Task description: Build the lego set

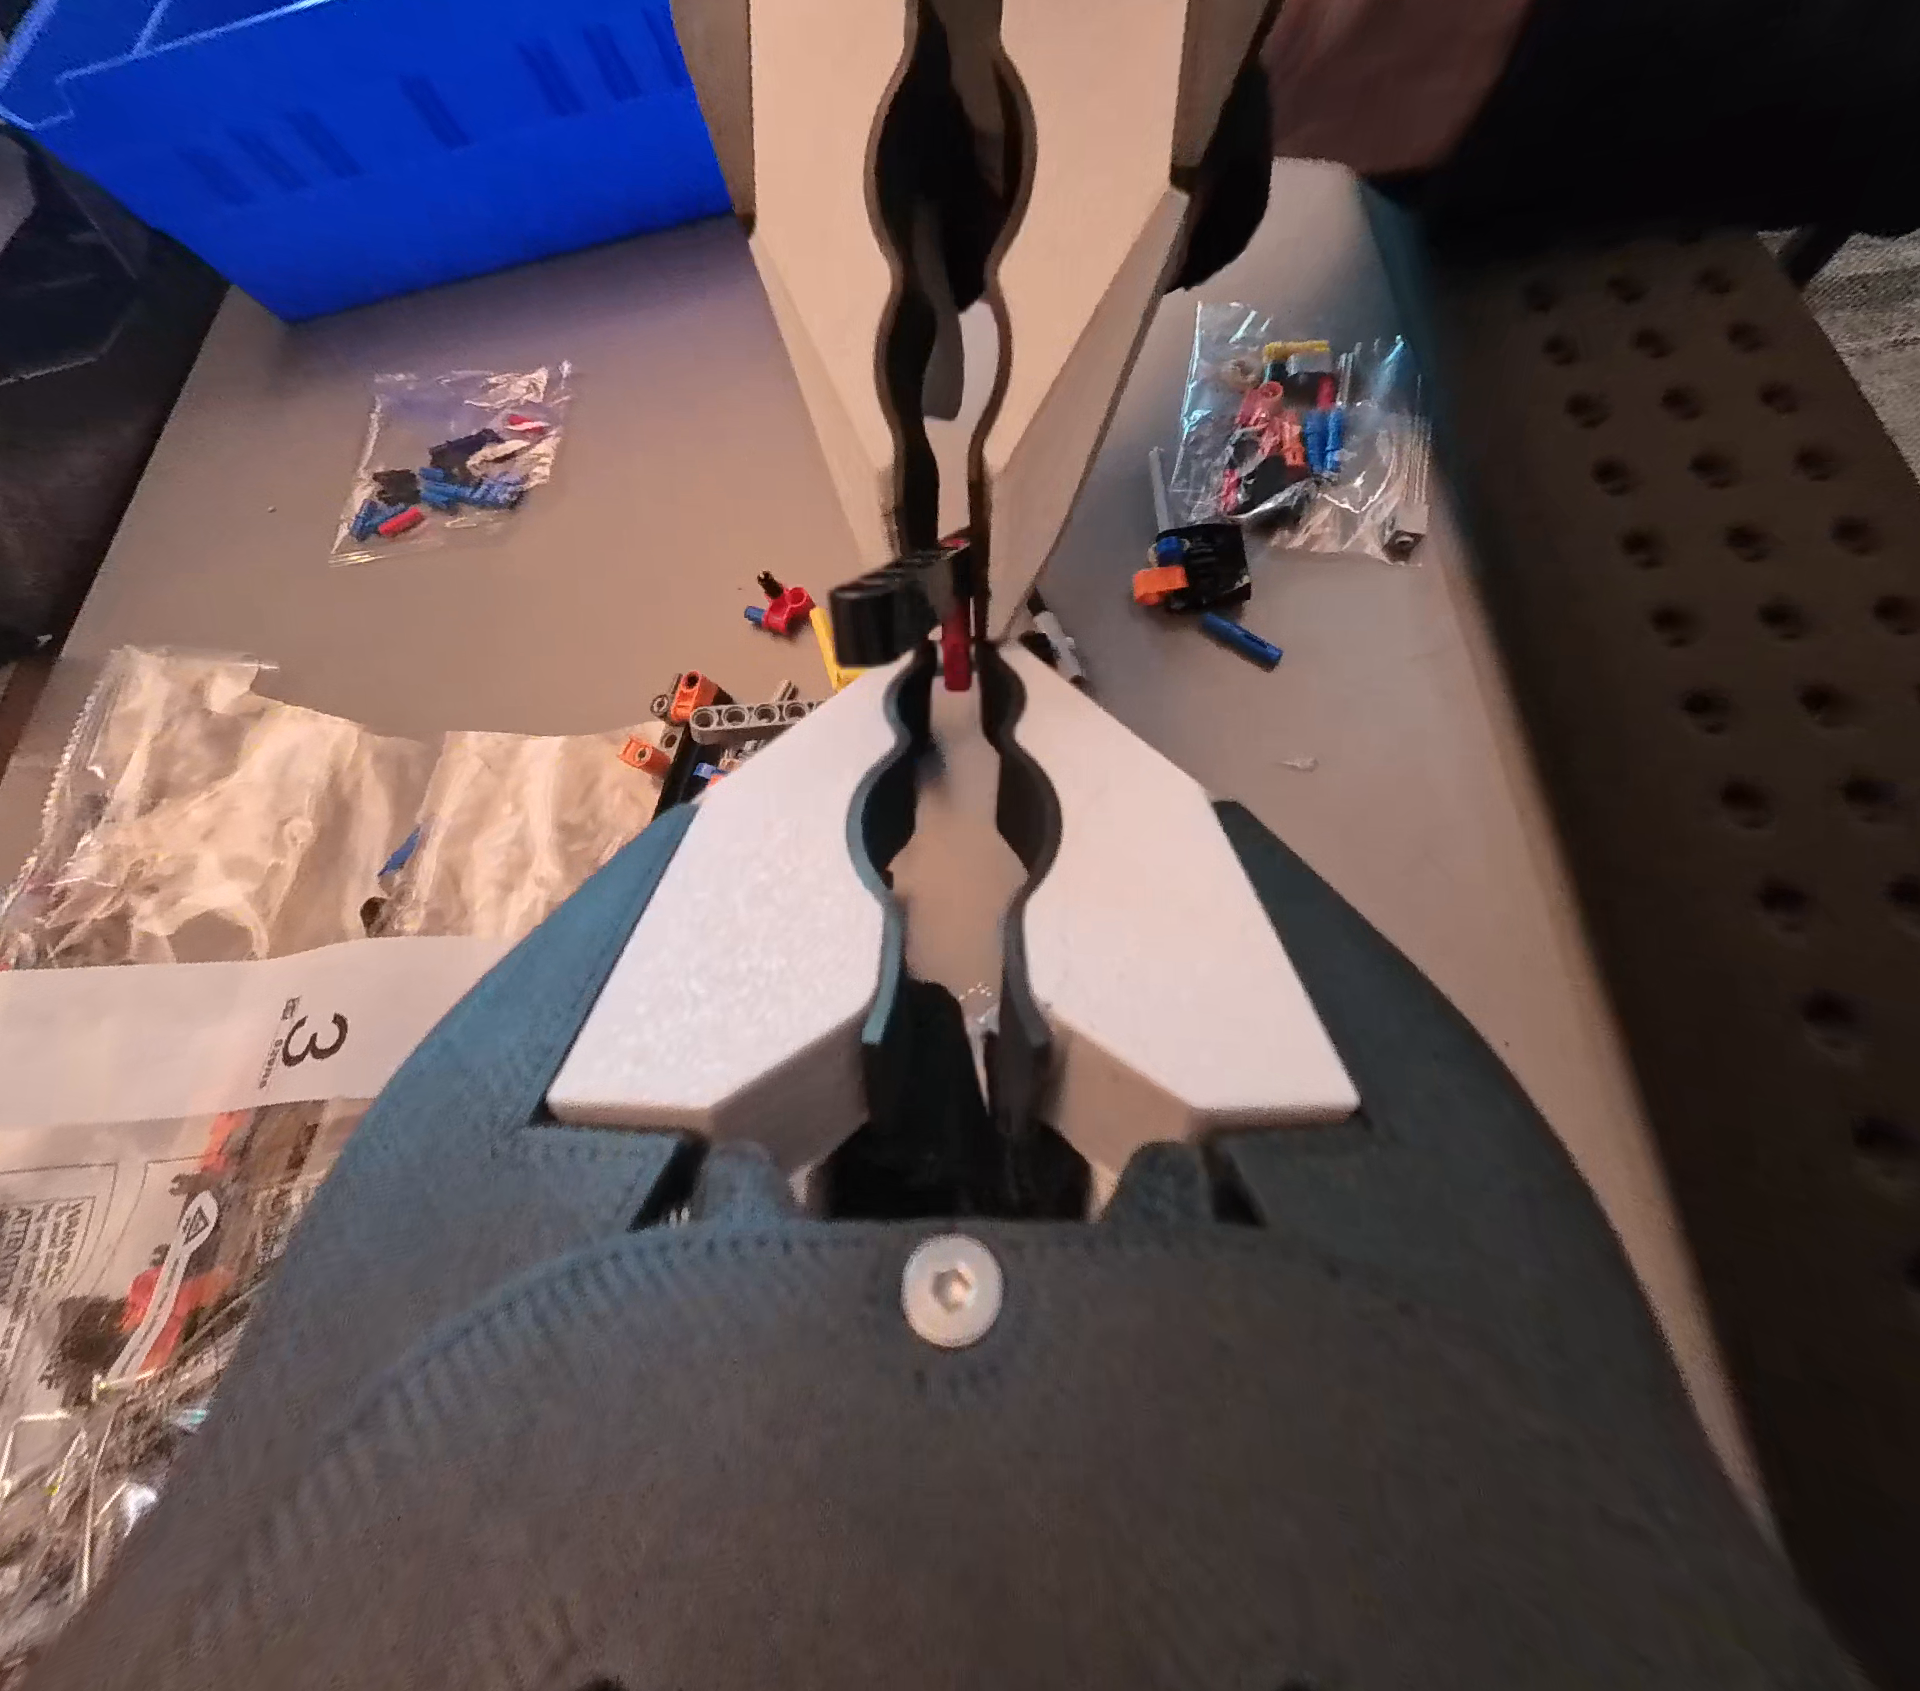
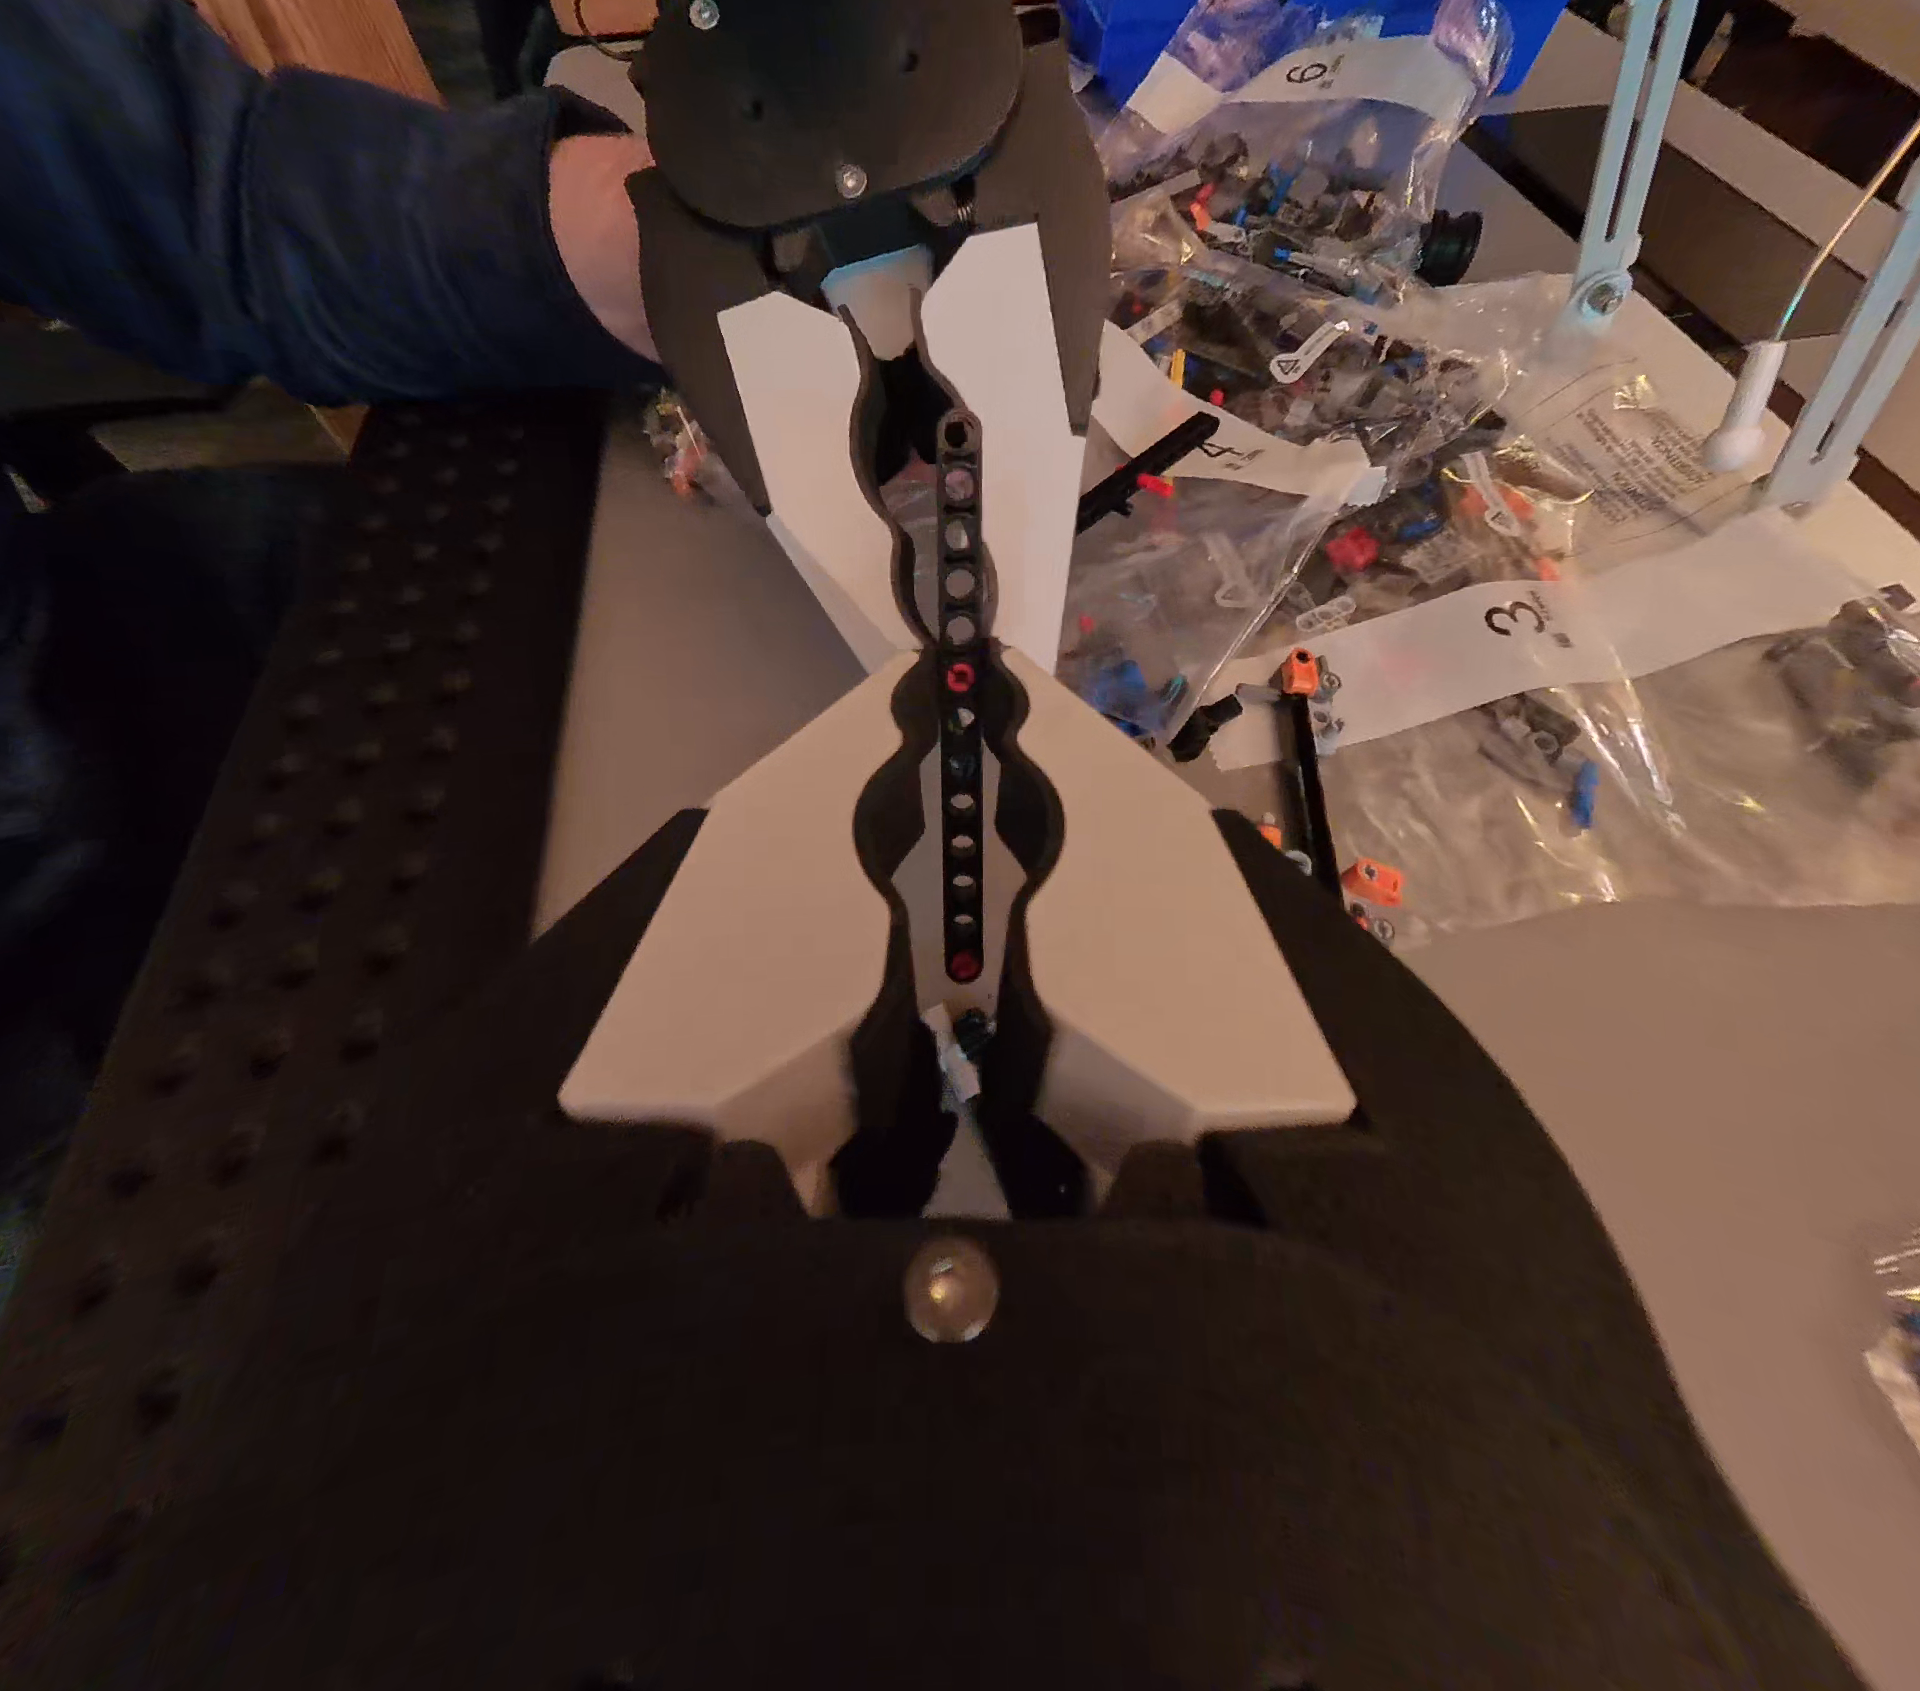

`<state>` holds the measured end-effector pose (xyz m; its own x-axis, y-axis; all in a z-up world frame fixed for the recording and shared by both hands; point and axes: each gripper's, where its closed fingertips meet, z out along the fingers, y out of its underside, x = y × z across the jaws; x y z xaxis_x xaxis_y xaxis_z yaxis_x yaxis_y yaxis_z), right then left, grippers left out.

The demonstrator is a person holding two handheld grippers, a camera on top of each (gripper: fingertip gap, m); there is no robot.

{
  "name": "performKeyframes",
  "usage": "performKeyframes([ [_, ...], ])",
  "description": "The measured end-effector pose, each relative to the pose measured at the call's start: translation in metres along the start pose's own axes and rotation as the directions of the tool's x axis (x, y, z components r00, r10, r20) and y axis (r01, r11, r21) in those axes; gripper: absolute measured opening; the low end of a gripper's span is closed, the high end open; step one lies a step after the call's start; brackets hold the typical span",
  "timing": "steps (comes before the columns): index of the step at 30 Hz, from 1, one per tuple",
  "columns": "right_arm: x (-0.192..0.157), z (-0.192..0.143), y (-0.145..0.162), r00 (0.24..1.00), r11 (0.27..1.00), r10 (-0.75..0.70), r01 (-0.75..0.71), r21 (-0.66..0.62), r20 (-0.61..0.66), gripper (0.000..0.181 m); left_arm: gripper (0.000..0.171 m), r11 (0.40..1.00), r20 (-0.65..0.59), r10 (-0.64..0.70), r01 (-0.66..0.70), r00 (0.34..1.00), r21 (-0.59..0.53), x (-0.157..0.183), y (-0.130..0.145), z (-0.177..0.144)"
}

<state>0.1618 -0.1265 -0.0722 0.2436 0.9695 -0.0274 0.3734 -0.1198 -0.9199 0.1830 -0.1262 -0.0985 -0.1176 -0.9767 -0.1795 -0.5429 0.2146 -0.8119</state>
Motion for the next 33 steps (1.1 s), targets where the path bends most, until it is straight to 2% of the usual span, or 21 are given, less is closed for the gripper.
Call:
performKeyframes([
  [1,0.0,0.0,0.001,1.0,1.0,-0.001,0.001,-0.005,-0.003,0.005,0.009,1.0,0.009,0.006,-0.006,1.0,-0.007,-0.001,0.0,0.0],
  [3,-0.002,0.0,-0.001,1.0,1.0,-0.014,0.014,-0.002,-0.006,0.005,0.001,0.998,0.029,0.06,-0.06,0.998,-0.023,0.0,0.0,-0.001],
  [13,-0.006,0.001,0.003,0.998,0.997,-0.066,0.065,-0.045,-0.014,0.005,0.001,0.982,0.063,0.154,-0.145,0.986,-0.12,0.002,0.006,-0.006],
  [18,-0.013,-0.004,-0.003,0.997,0.997,-0.079,0.079,-0.024,0.017,0.005,0.0,0.98,0.049,0.183,-0.178,0.982,-0.091,0.007,-0.002,-0.012],
  [20,-0.003,-0.024,-0.008,0.998,0.998,-0.058,0.059,0.023,-0.028,0.005,0.001,0.966,0.119,0.171,-0.143,0.978,-0.216,-0.01,0.02,-0.022],
  [21,0.001,-0.04,-0.017,0.999,0.995,-0.03,0.033,0.098,-0.029,0.004,0.001,0.98,0.121,0.134,-0.114,0.983,-0.16,-0.014,0.017,-0.031],
  [22,0.003,-0.051,-0.022,0.999,0.988,-0.015,0.02,0.151,-0.032,0.004,0.0,0.996,0.098,0.082,-0.077,0.992,-0.055,-0.014,0.003,-0.039],
  [23,0.004,-0.054,-0.021,1.0,0.988,0.002,0.003,0.156,-0.031,0.004,0.0,0.996,0.095,0.086,-0.083,0.992,-0.035,-0.015,-0.003,-0.043],
  [24,0.003,-0.048,-0.018,1.0,0.99,0.009,-0.007,0.14,-0.013,0.005,0.001,0.992,0.114,0.114,-0.106,0.987,-0.075,-0.017,0.0,-0.043],
  [26,-0.003,-0.028,-0.002,1.0,0.999,0.011,-0.012,0.045,0.028,0.005,0.001,0.99,0.065,0.123,-0.118,0.99,-0.073,-0.008,0.004,-0.035],
  [27,-0.003,-0.021,0.007,0.999,1.0,0.021,-0.021,-0.008,0.036,0.005,0.001,0.988,0.039,0.11,-0.105,0.993,-0.112,-0.005,0.013,-0.03],
  [28,-0.002,-0.018,0.012,0.999,0.999,0.031,-0.03,-0.03,0.04,0.005,0.001,0.98,0.055,0.123,-0.113,0.991,-0.161,-0.008,0.021,-0.028],
  [31,-0.001,-0.019,0.015,0.998,0.998,0.04,-0.039,-0.042,0.042,0.005,0.002,0.981,-0.001,0.104,-0.102,0.995,-0.163,0.0,0.024,-0.024],
  [33,0.0,-0.014,0.026,0.998,0.993,0.053,-0.049,-0.106,0.034,0.004,0.002,0.968,0.006,0.123,-0.119,0.992,-0.219,-0.001,0.035,-0.02],
])
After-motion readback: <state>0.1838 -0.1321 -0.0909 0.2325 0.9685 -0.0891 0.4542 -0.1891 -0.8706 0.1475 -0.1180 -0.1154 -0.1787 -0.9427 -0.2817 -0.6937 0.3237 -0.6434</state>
